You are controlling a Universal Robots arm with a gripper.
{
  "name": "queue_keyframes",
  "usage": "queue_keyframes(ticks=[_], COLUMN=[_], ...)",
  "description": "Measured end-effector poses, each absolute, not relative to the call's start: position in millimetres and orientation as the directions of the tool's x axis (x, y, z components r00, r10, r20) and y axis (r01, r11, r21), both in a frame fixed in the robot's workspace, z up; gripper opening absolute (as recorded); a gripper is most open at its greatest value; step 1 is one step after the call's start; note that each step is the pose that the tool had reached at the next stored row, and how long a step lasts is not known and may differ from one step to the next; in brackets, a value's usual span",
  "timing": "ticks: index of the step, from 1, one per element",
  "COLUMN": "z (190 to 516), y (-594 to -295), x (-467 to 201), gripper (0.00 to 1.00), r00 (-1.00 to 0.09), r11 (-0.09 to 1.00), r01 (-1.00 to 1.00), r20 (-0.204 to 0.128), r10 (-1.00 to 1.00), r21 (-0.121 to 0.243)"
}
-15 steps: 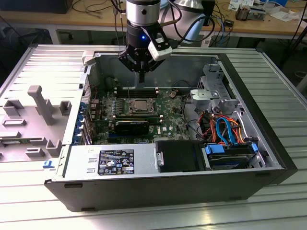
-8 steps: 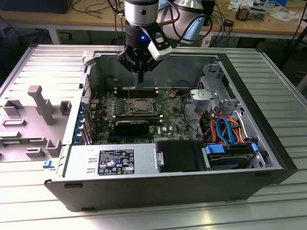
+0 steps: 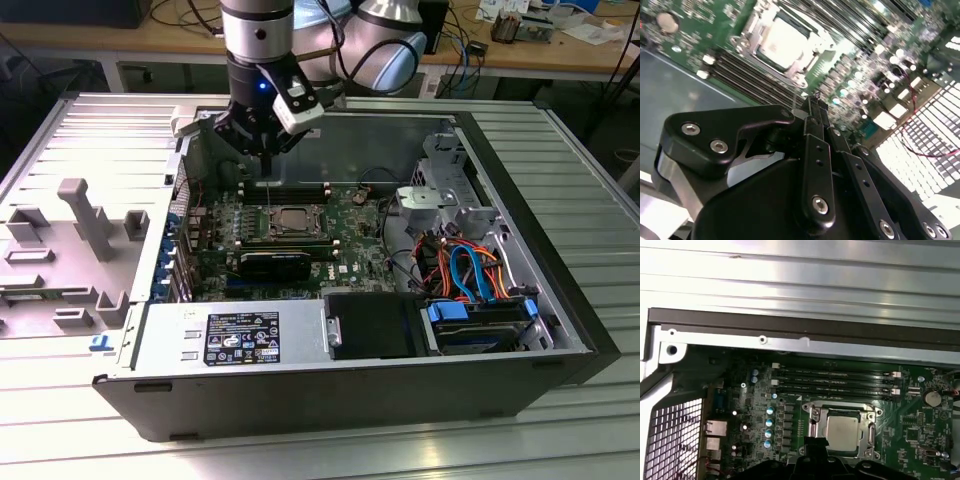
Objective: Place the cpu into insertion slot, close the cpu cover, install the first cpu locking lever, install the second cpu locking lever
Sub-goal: 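Install the first cpu locking lever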
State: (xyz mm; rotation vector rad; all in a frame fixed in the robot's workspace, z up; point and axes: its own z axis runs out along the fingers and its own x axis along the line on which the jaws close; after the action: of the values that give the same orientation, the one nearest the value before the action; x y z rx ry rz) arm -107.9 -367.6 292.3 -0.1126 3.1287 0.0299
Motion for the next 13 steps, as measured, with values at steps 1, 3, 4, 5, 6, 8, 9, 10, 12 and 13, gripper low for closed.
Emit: queue_keyframes(ticks=[1,3,4,5,6,8,9,10,12,13], z=[291.5,290.6,290.6,290.6,290.6,290.6,290.6,290.6,290.6,290.6], y=[-367.6,-367.6,-367.6,-367.6,-367.6,-367.6,-367.6,-367.6,-367.6,-367.6], x=[-109.9,-112.4,-112.5,-112.5,-112.5,-112.6,-112.5,-112.5,-112.5,-112.5], gripper=[0.11,0.11,0.11,0.11,0.11,0.11,0.11,0.11,0.11,0.11], r00=[-0.997,-0.997,-0.997,-0.997,-0.997,-0.997,-0.997,-0.997,-0.997,-0.997], r11=[0.997,0.997,0.997,0.997,0.997,0.997,0.997,0.997,0.997,0.997], r01=[-0.072,-0.072,-0.072,-0.072,-0.072,-0.072,-0.072,-0.072,-0.072,-0.072], r20=[-0.012,-0.012,-0.012,-0.012,-0.012,-0.012,-0.012,-0.012,-0.012,-0.012], r10=[-0.072,-0.072,-0.072,-0.072,-0.072,-0.072,-0.072,-0.072,-0.072,-0.072], r21=[0.019,0.022,0.022,0.023,0.024,0.025,0.026,0.027,0.028,0.029])
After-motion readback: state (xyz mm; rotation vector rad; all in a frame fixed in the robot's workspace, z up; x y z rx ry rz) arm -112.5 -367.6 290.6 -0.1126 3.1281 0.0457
